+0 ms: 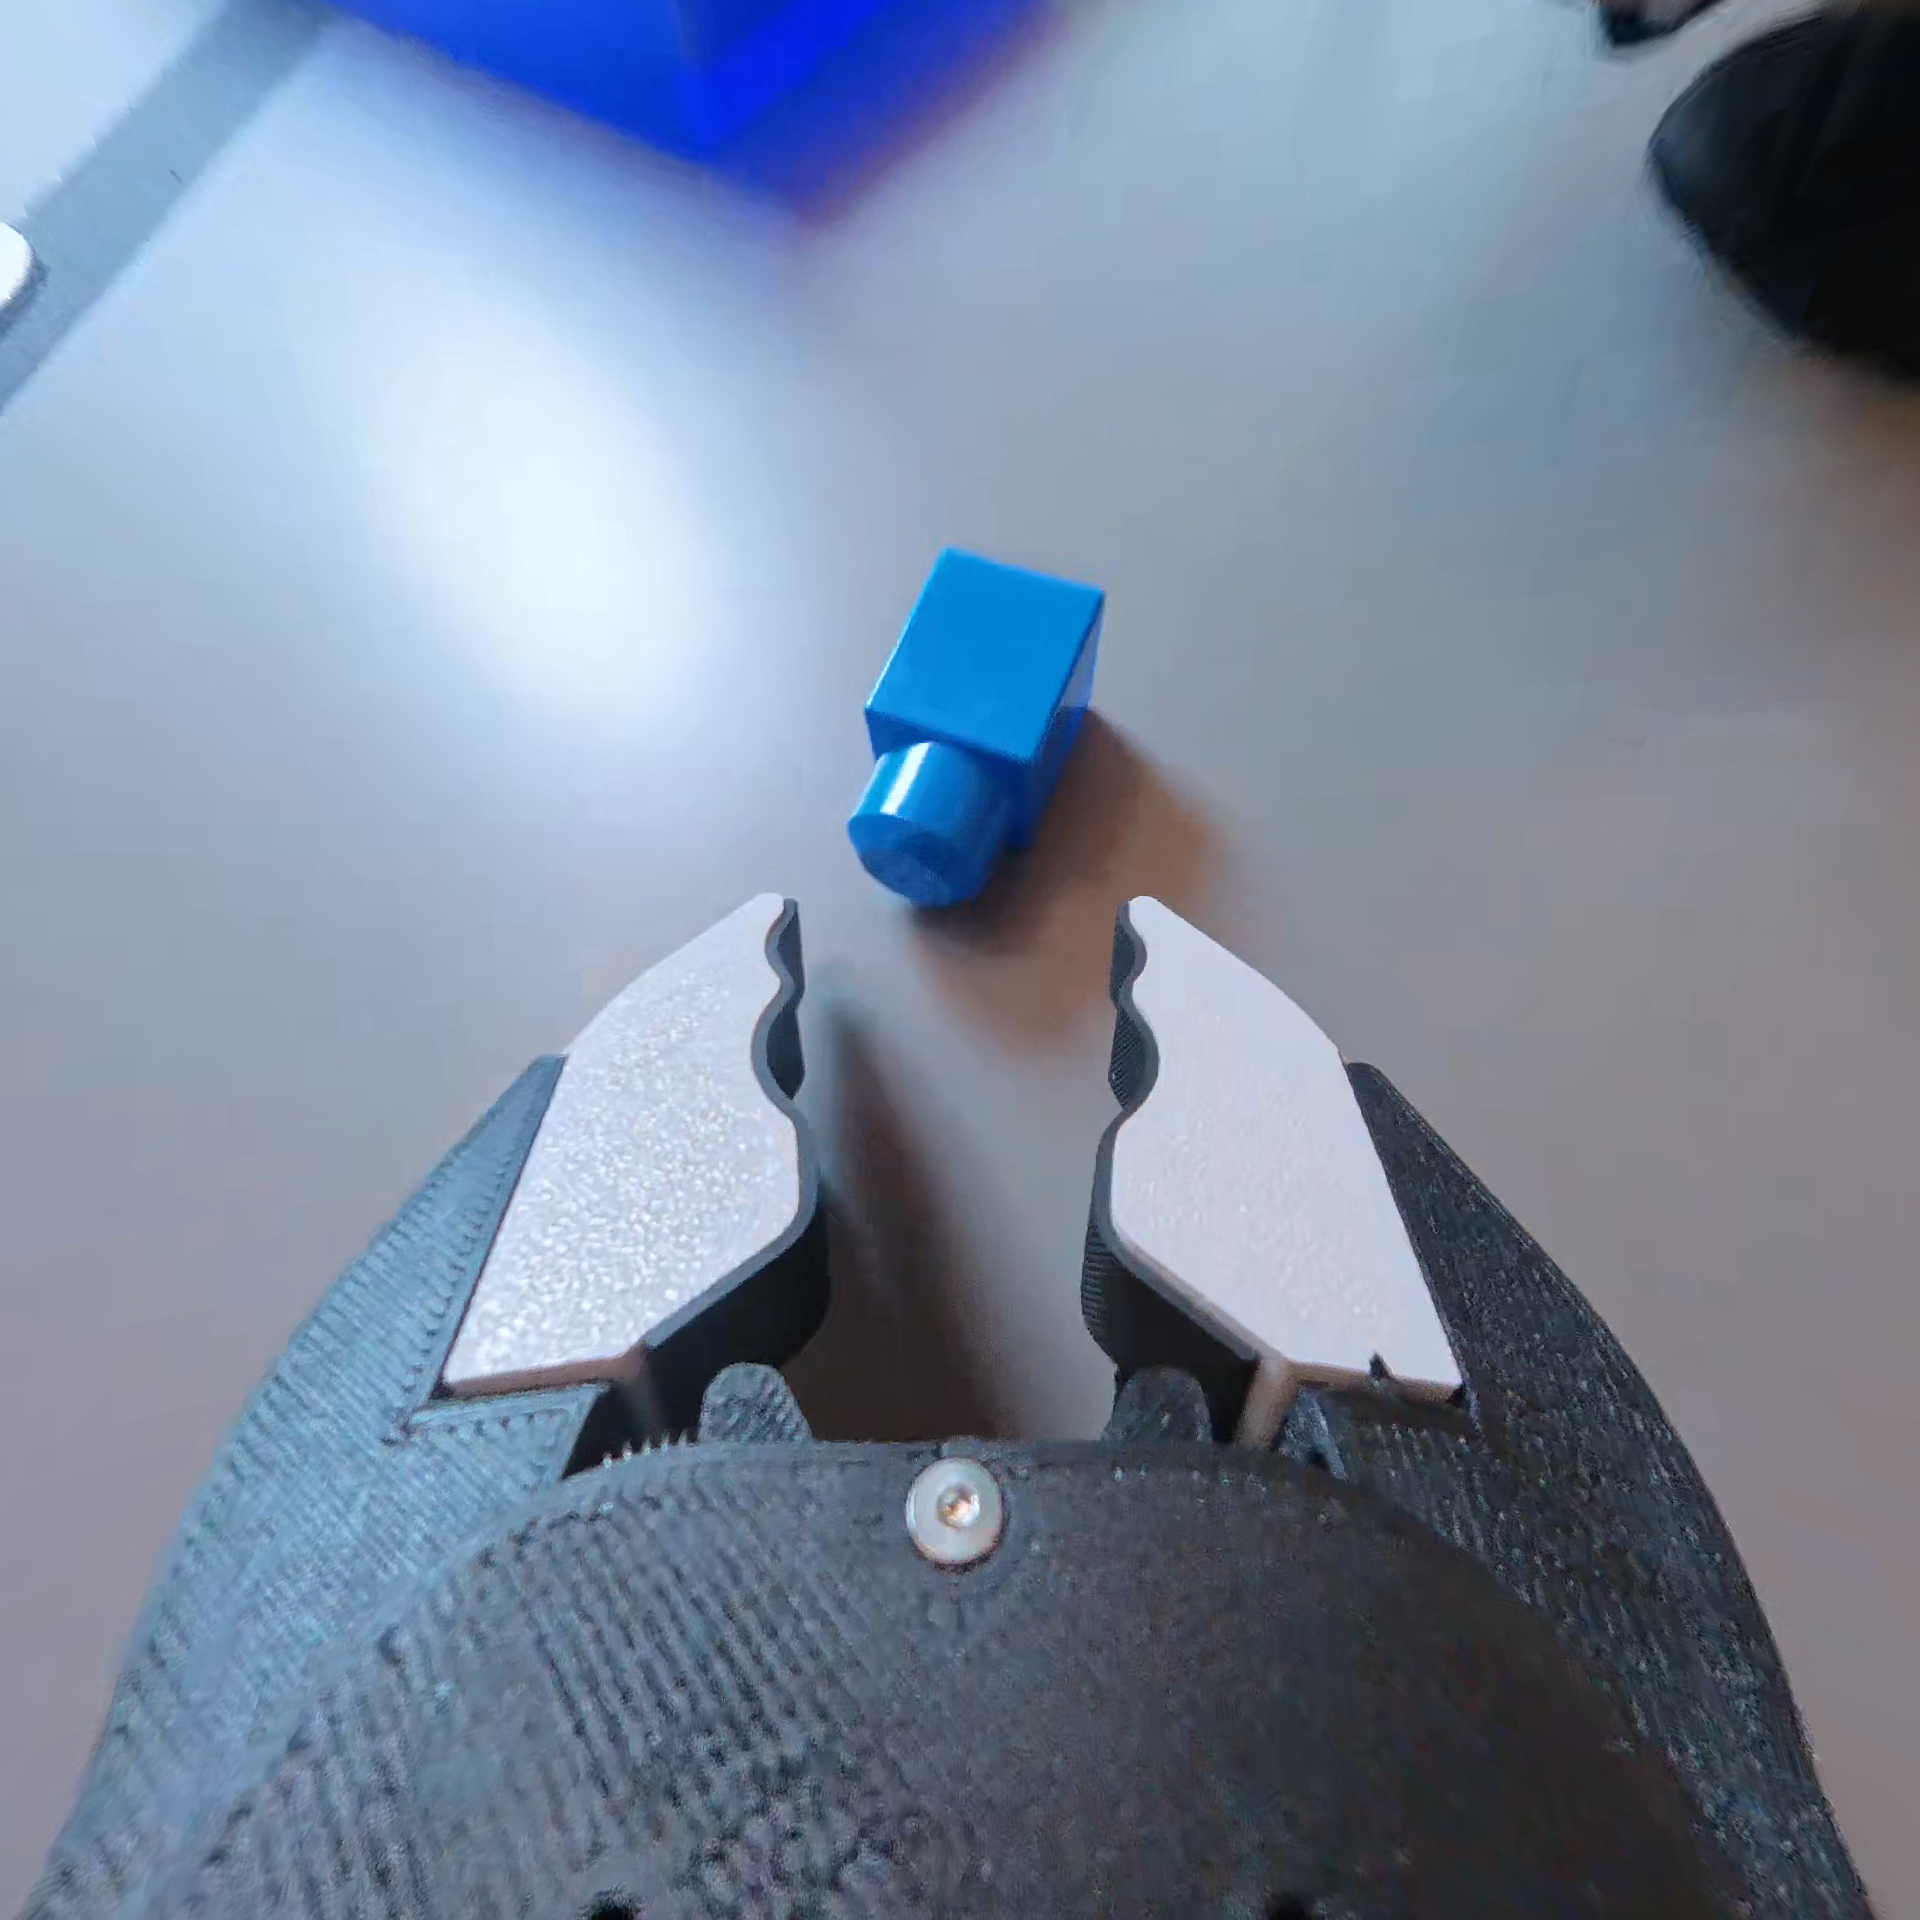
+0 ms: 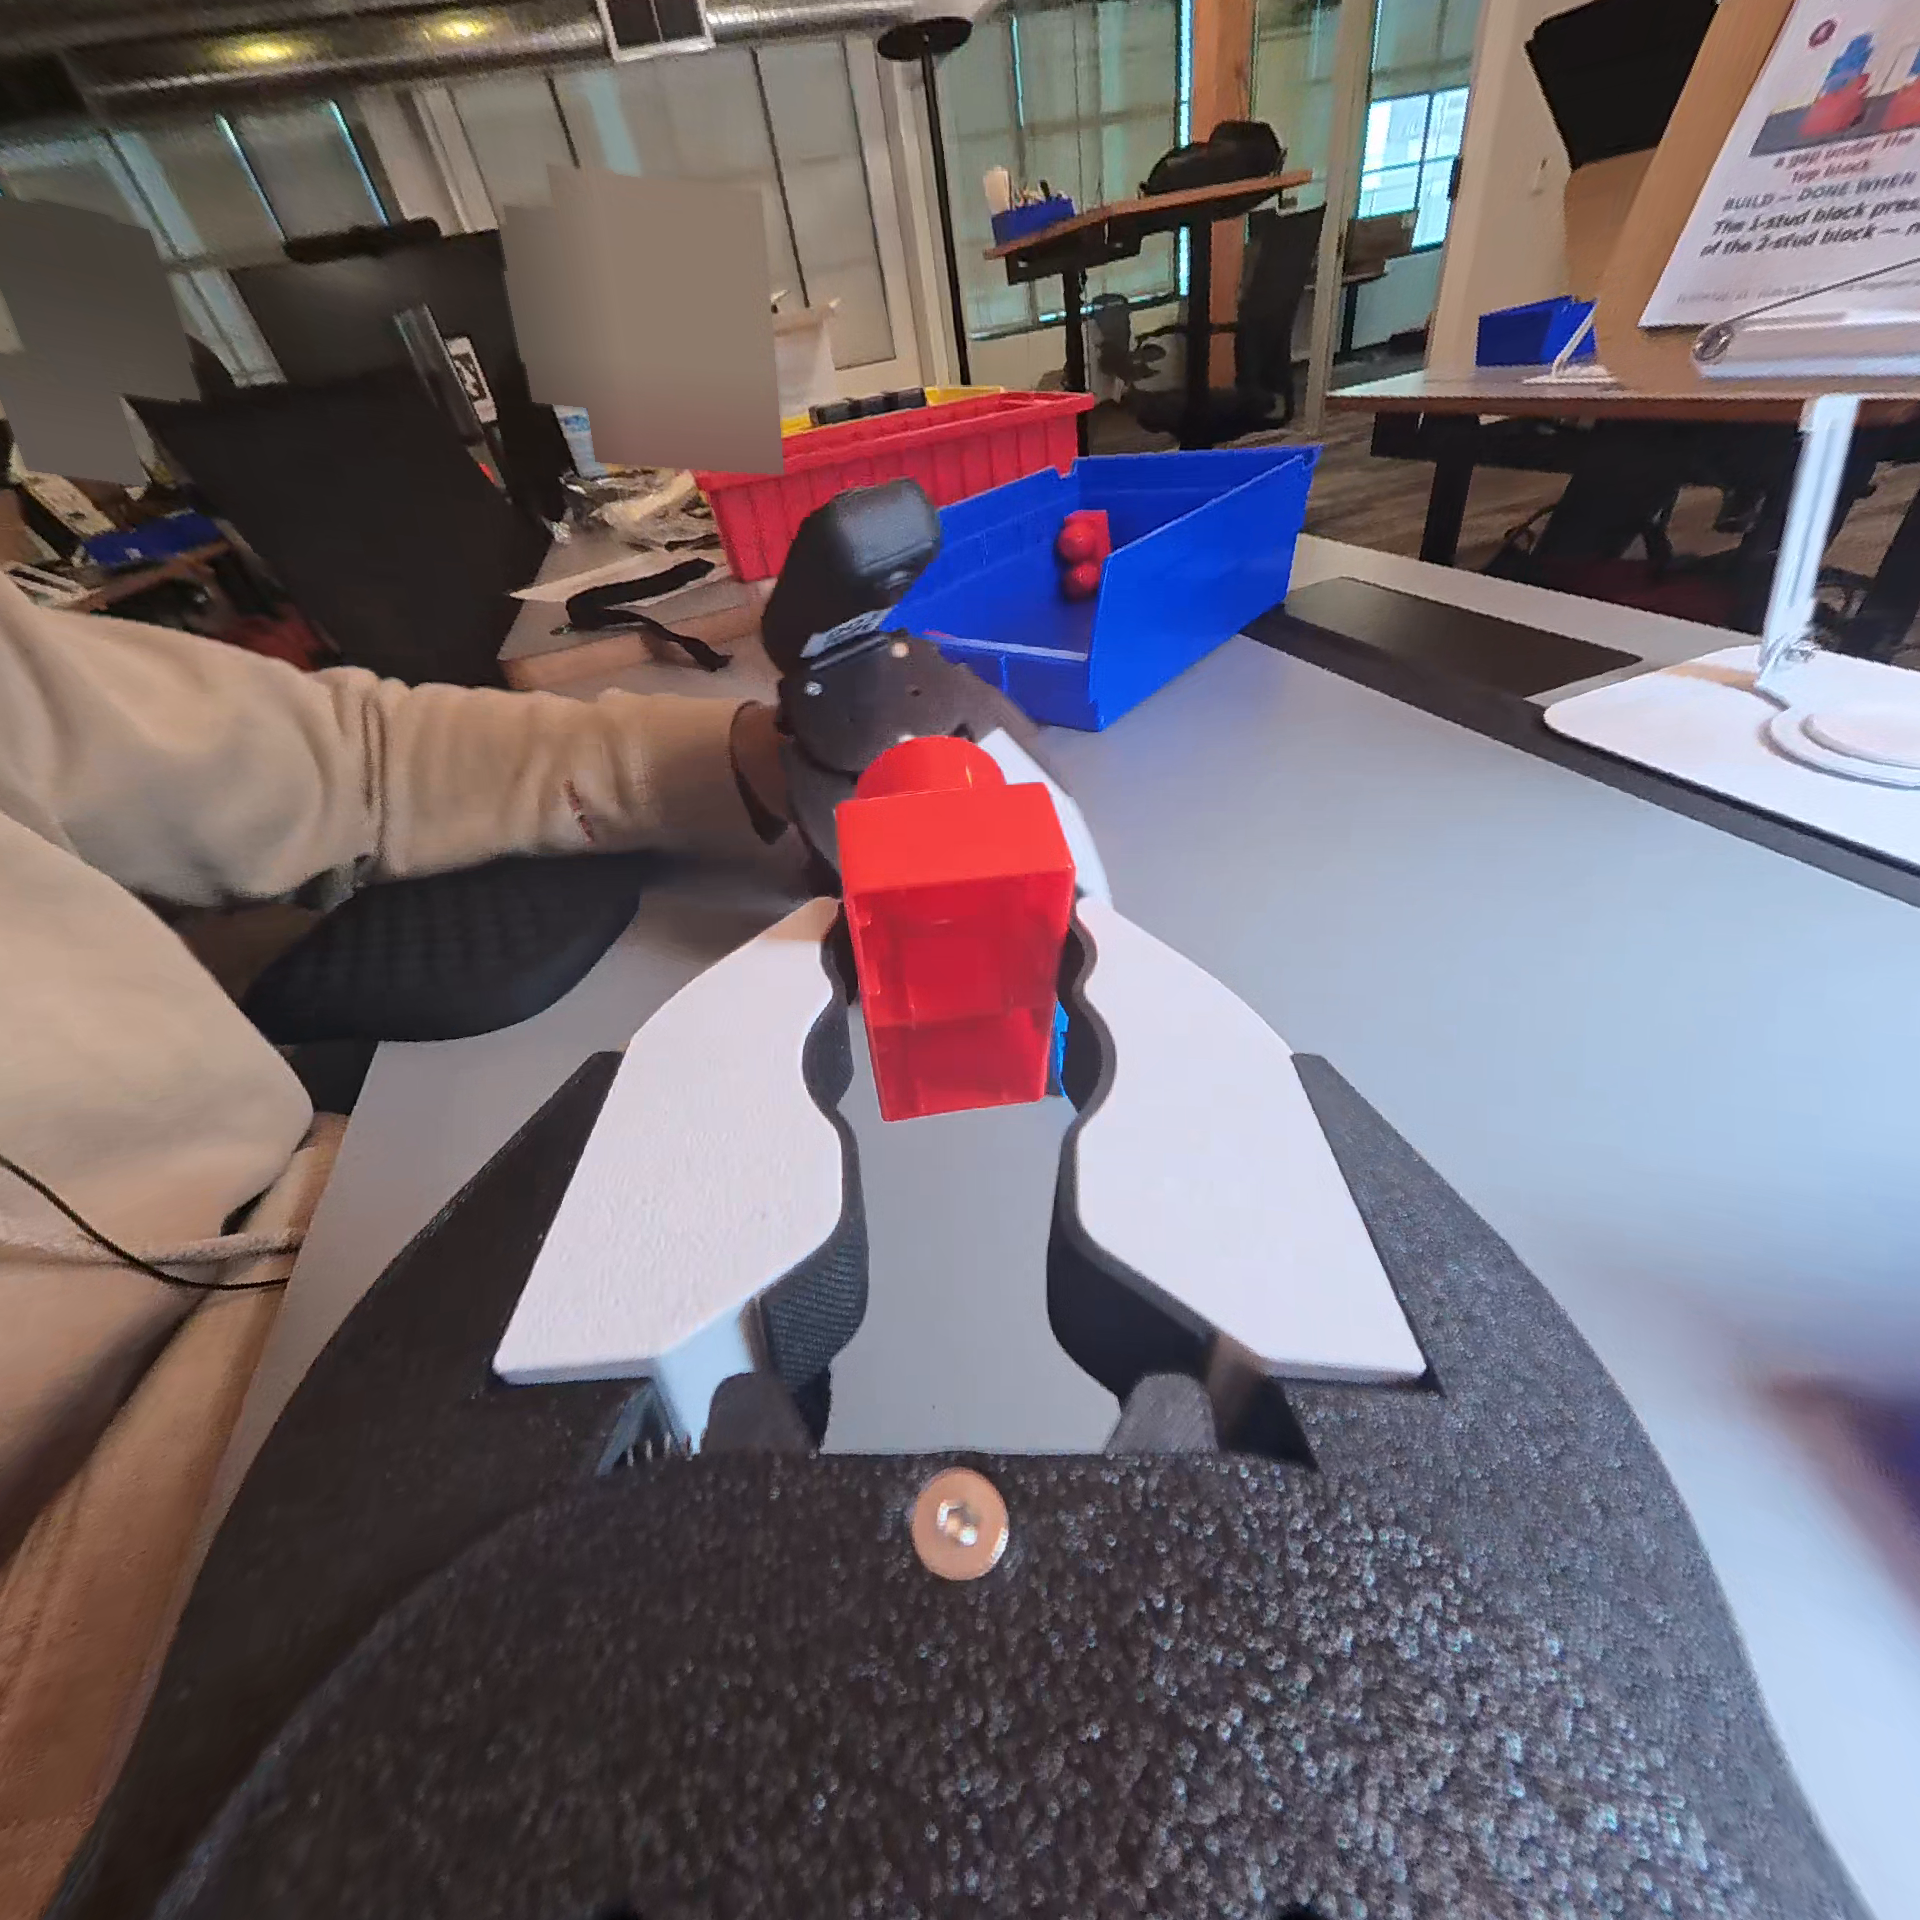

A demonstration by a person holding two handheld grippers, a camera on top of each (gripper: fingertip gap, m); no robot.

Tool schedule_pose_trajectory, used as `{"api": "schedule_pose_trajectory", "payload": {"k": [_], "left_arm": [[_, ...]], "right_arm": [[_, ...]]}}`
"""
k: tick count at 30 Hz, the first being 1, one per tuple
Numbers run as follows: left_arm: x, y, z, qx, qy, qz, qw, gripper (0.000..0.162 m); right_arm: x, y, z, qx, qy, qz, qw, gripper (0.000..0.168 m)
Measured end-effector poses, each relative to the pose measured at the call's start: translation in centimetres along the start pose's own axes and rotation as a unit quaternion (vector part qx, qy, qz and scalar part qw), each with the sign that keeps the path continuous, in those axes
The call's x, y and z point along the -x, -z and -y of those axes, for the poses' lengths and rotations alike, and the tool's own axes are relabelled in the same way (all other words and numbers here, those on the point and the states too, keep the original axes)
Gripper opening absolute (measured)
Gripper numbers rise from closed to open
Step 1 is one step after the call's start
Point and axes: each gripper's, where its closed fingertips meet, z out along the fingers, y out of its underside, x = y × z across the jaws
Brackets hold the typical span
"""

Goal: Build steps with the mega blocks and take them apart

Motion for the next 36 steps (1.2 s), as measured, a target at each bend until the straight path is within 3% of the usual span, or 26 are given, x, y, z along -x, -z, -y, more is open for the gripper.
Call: {"api": "schedule_pose_trajectory", "payload": {"k": [7,8,9,11,21,31,36], "left_arm": [[-0.2,-2.7,1.5,0.017,-0.058,-0.058,0.997,0.059],[-0.4,-2.9,1.7,0.012,-0.062,-0.057,0.996,0.054],[-0.5,-3.0,2.0,0.005,-0.064,-0.051,0.997,0.038],[-0.7,-2.8,2.0,0.010,-0.080,-0.041,0.996,0.037],[-4.2,3.6,8.4,-0.060,-0.048,-0.082,0.994,0.036],[-8.3,0.9,8.2,-0.025,-0.100,-0.099,0.990,0.036],[-8.1,1.0,7.9,-0.038,-0.064,-0.109,0.991,0.036]], "right_arm": [[0.0,-0.5,-1.5,0.026,-0.004,0.006,1.000,0.038],[-0.1,-0.5,-1.5,0.025,-0.005,0.005,1.000,0.038],[-0.2,-0.5,-1.5,0.025,-0.007,0.005,1.000,0.038],[-0.3,-0.5,-1.6,0.024,-0.011,0.004,1.000,0.038],[0.4,-1.1,-3.4,0.072,0.022,0.015,0.997,0.038],[2.7,-3.2,-7.4,0.174,0.054,0.031,0.983,0.037],[2.7,-3.6,-7.2,0.162,0.044,0.027,0.985,0.036]]}}
